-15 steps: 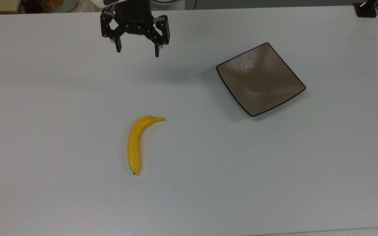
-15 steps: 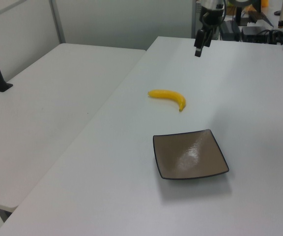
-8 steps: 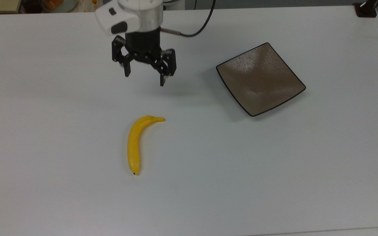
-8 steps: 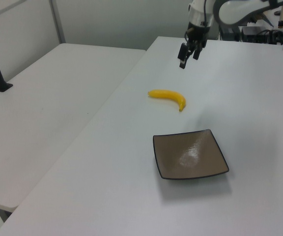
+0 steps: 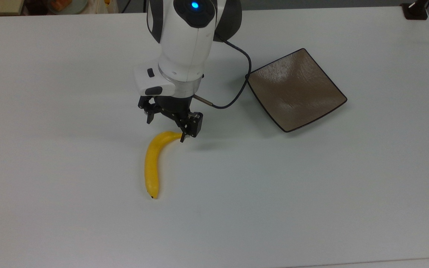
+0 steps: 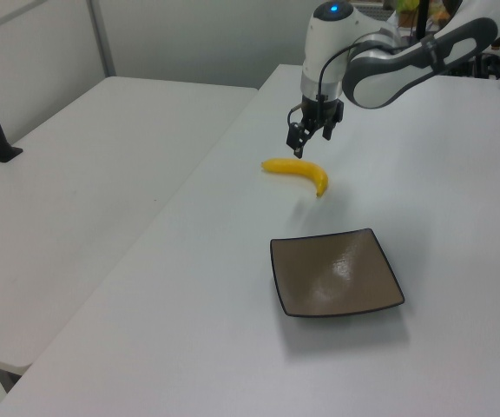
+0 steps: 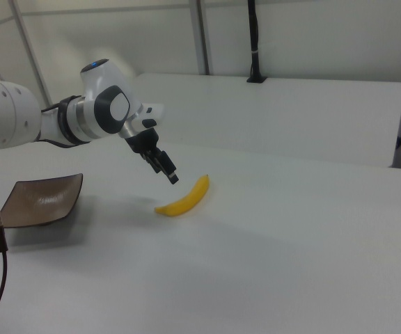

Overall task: Bananas placed on a ceramic plate
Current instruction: 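Move the open gripper over the yellow banana's stem end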

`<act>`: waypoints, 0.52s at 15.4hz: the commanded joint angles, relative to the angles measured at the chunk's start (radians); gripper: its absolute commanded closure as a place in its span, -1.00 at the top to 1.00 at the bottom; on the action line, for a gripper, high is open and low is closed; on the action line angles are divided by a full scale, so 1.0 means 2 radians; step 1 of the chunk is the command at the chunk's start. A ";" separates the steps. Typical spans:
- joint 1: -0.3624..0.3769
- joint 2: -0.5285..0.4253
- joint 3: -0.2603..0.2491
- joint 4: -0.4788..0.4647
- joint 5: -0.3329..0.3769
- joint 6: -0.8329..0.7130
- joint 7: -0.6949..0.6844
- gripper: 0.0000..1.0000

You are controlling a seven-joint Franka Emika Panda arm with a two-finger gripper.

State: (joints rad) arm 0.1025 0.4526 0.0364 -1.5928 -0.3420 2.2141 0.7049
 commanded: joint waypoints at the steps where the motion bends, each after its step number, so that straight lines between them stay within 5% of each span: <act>1: 0.002 0.016 -0.001 0.023 -0.022 0.004 0.021 1.00; 8: -0.003 0.036 -0.001 0.028 -0.033 0.022 0.026 1.00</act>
State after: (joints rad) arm 0.1001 0.4887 0.0363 -1.5593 -0.3795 2.2147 0.7307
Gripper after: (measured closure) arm 0.000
